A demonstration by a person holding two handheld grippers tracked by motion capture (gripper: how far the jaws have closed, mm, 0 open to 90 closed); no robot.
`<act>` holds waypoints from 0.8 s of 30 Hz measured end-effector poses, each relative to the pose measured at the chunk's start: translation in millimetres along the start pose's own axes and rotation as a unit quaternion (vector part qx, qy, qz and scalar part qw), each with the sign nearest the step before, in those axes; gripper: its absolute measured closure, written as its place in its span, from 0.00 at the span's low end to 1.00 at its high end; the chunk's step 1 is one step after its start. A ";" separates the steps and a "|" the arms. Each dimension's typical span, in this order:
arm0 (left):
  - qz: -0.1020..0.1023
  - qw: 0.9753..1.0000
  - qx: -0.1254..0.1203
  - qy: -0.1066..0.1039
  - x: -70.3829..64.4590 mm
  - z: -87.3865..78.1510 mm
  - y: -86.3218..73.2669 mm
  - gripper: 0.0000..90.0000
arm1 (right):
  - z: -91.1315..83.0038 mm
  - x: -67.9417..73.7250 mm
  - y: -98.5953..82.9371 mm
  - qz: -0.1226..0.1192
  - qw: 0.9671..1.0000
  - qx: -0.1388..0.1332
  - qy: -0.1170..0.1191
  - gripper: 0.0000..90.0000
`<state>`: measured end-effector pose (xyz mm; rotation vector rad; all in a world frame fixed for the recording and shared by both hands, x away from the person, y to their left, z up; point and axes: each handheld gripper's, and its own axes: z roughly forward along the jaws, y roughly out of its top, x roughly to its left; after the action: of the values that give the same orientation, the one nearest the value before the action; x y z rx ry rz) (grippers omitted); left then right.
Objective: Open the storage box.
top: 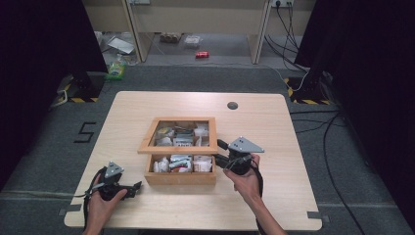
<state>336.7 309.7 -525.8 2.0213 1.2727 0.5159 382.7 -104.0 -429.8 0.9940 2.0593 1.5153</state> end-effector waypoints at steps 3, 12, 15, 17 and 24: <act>0.000 1.000 0.000 0.000 0.0 0.1 0.0 0.00 | 0.7 -1.4 8.4 -0.008 1.000 -0.003 -0.003 0.61; 0.000 1.000 0.000 0.000 0.0 0.0 0.0 0.00 | 5.8 -5.5 26.1 -0.012 1.000 -0.011 -0.010 0.59; 0.000 1.000 0.000 0.000 0.0 0.1 0.0 0.00 | 8.6 -7.6 30.6 -0.007 1.000 -0.012 -0.011 0.58; 0.000 1.000 0.000 0.000 0.0 0.0 0.0 0.00 | 11.8 -9.2 35.5 -0.007 1.000 -0.015 -0.013 0.57; 0.001 1.000 0.000 0.001 0.1 0.0 0.0 0.00 | 17.0 -12.9 47.3 -0.001 1.000 -0.022 -0.018 0.56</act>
<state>336.7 309.8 -525.8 2.0219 1.2720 0.5184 417.5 -94.6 -392.3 0.9958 1.9940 1.5234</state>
